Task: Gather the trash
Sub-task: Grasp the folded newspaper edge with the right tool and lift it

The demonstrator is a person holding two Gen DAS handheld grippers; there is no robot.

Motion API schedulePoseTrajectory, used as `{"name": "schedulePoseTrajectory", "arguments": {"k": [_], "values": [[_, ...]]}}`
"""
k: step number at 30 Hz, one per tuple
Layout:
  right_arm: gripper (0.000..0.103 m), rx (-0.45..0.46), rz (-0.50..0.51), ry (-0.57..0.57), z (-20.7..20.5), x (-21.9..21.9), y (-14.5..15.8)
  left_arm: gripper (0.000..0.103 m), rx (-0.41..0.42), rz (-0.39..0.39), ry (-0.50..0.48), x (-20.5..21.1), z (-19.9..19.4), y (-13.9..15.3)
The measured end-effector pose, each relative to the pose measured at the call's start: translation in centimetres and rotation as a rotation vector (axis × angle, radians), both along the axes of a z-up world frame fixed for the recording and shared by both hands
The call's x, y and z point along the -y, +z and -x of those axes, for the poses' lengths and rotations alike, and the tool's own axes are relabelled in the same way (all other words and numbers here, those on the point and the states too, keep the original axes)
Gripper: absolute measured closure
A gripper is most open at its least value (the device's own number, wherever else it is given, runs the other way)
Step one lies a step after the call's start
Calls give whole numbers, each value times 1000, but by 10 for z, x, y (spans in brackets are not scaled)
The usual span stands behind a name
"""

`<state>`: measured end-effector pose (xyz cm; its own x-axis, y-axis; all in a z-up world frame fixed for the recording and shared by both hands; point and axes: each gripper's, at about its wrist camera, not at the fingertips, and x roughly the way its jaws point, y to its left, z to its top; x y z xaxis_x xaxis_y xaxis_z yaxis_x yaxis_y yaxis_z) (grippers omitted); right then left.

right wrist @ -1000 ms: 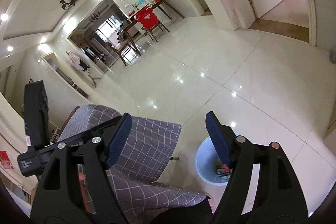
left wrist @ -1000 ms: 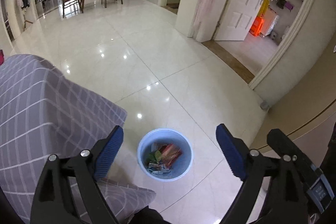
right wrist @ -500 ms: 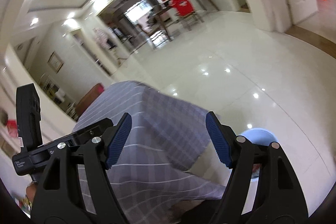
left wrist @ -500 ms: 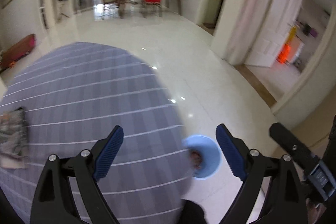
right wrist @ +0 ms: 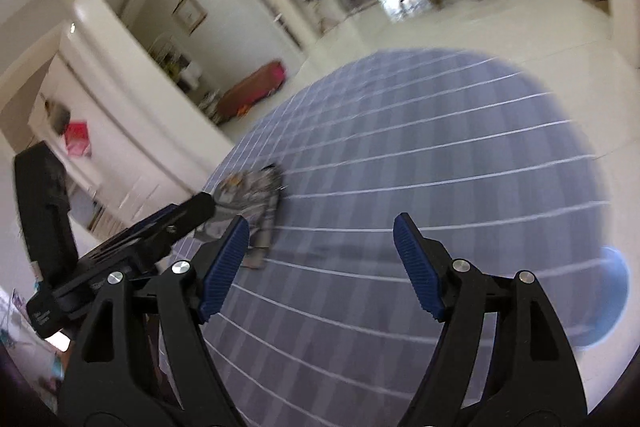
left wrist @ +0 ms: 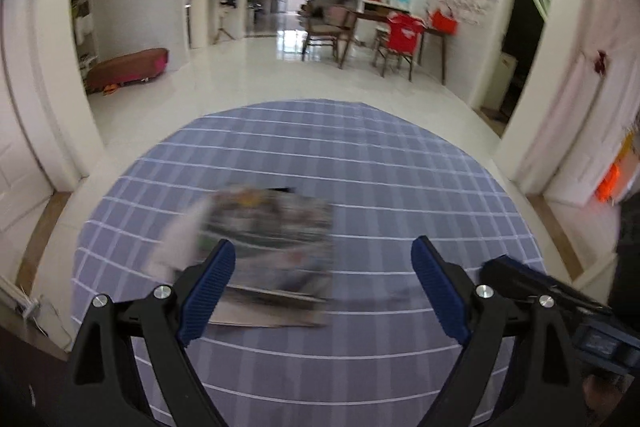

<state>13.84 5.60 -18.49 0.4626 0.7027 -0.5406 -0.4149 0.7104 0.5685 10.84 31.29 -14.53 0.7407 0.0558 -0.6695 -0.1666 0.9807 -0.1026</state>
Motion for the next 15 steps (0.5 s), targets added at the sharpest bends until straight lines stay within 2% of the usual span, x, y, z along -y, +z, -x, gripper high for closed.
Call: {"name": "schedulePoseTrajectory", "arguments": {"k": [4, 8, 15], "values": [[28, -44, 17, 54, -20, -53, -13, 15, 18, 39, 85, -56, 12, -7], [27, -49, 66, 84, -35, -90, -24, 15, -3, 92, 129, -87, 16, -22], [24, -41, 83, 105, -52, -133, -29, 15, -36, 150, 87, -103, 1, -46]]}}
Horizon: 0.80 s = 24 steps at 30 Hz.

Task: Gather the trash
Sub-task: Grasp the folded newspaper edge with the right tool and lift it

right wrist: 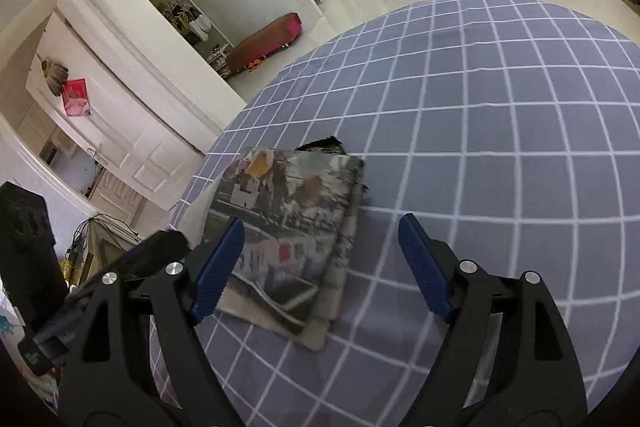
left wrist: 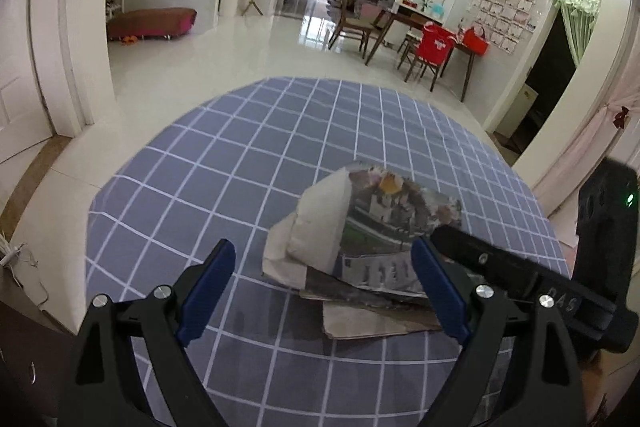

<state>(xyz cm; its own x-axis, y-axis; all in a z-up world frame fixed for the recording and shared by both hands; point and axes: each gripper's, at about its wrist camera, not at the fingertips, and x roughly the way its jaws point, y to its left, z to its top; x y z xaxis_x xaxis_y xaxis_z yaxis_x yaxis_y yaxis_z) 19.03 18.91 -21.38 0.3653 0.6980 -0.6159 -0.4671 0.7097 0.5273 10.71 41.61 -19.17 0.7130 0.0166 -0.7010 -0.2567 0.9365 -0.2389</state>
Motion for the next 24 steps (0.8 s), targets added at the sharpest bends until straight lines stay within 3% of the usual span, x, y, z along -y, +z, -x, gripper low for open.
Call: {"name": "schedulePoseTrajectory", "arguments": {"k": [4, 7, 9, 12, 20, 22, 24], "values": [[25, -11, -27, 18, -3, -22, 1, 15, 14, 52, -35, -7, -5, -11], [42, -77, -110, 81, -8, -27, -5, 15, 6, 62, -58, -7, -10, -16], [55, -81, -106, 98, -8, -25, -6, 15, -7, 59, -65, -7, -14, -20], [65, -86, -102, 113, -10, -26, -10, 15, -4, 44, -48, -6, -15, -22], [75, -146, -261, 172, -14, -8, -19, 15, 9, 51, -57, -6, -12, -19], [76, -167, -269, 218, -14, -11, -18, 16, 20, 77, -79, -1, -11, -18], [83, -159, -265, 207, -14, -12, -19, 19, 14, 51, -72, 5, -12, -17]]}}
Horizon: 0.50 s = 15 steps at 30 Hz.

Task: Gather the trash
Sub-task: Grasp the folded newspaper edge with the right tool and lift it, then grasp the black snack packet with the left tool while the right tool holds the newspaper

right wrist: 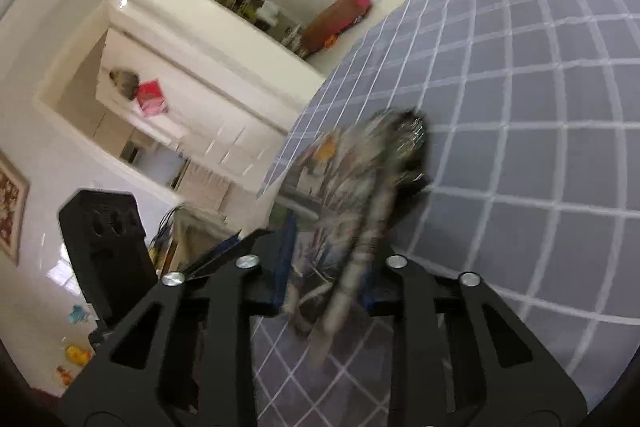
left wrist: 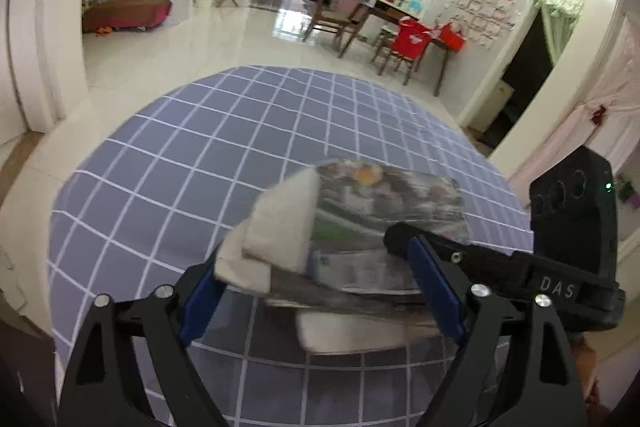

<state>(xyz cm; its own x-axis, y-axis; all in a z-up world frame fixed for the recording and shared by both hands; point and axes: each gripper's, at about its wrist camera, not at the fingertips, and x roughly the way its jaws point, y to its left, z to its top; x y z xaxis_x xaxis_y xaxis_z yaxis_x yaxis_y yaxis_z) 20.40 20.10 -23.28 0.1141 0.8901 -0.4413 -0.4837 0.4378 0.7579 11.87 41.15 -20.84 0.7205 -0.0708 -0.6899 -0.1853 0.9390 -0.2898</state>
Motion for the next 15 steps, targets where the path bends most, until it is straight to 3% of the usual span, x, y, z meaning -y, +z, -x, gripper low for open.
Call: {"name": "schedulePoseTrajectory", "arguments": {"k": [4, 9, 15], "values": [[95, 77, 18, -98, 7, 15, 11, 18, -8, 32, -4, 12, -2, 4], [96, 202, 69, -267, 10, 65, 38, 17, -10, -38, 5, 32, -15, 14], [96, 275, 91, -371, 12, 99, 51, 17, -51, -80, -10, 51, -44, 12]]}}
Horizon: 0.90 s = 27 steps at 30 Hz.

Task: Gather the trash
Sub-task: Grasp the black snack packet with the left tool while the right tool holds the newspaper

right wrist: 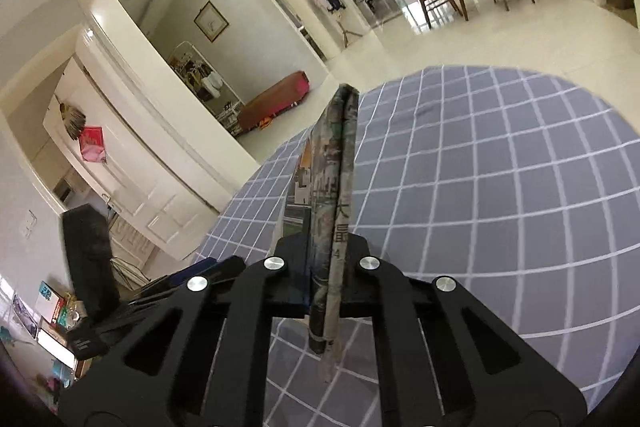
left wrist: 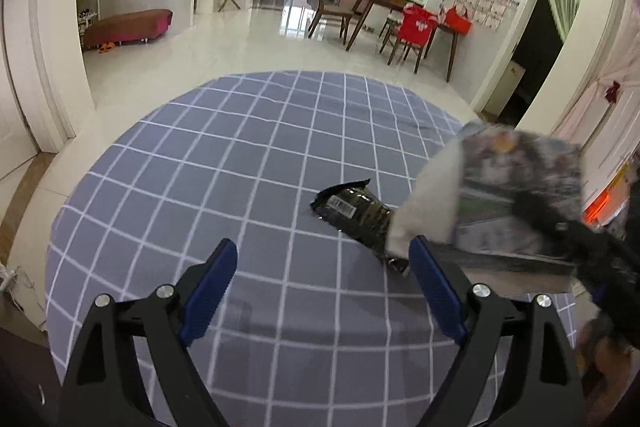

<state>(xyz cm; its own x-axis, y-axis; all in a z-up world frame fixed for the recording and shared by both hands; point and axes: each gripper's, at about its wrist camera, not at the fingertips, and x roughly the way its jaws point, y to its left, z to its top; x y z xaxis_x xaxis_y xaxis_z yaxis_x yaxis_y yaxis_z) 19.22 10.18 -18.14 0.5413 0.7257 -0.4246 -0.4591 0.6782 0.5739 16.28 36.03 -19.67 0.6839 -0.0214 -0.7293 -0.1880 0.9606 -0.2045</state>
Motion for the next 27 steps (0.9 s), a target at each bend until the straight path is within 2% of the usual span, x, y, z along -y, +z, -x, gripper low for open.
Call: {"name": "schedulePoseTrajectory", "arguments": {"k": [4, 8, 11, 13, 14, 15, 17, 19, 21, 23, 27], "values": [[96, 48, 60, -69, -2, 13, 5, 17, -20, -38, -30, 17, -21, -4], [96, 55, 72, -89, -10, 26, 2, 17, -66, -115, -35, 27, -44, -9], [96, 59, 84, -91, -14, 30, -2, 17, -104, -70, -24, 28, -60, -14], [96, 61, 90, -93, -15, 31, -3, 20, -132, -84, -13, 31, -68, -20], [96, 59, 86, -93, -16, 34, -4, 37, -140, -92, -10, 32, -70, -22], [96, 59, 88, -92, -16, 32, -3, 39, -144, -93, -9, 33, -72, -24], [96, 63, 86, -91, -16, 33, -1, 71, -137, -105, -11, 38, -77, -19], [96, 63, 79, -94, -14, 25, 4, 85, -138, -70, -27, 37, -77, -17], [96, 68, 69, -97, -12, 27, 6, 88, -125, 10, -48, 33, -74, -15], [96, 79, 66, -102, -2, 28, 8, 89, -105, 57, -58, 31, -65, -13], [96, 98, 54, -125, 14, 41, 14, 89, -49, 57, -92, 48, -47, 5]]}}
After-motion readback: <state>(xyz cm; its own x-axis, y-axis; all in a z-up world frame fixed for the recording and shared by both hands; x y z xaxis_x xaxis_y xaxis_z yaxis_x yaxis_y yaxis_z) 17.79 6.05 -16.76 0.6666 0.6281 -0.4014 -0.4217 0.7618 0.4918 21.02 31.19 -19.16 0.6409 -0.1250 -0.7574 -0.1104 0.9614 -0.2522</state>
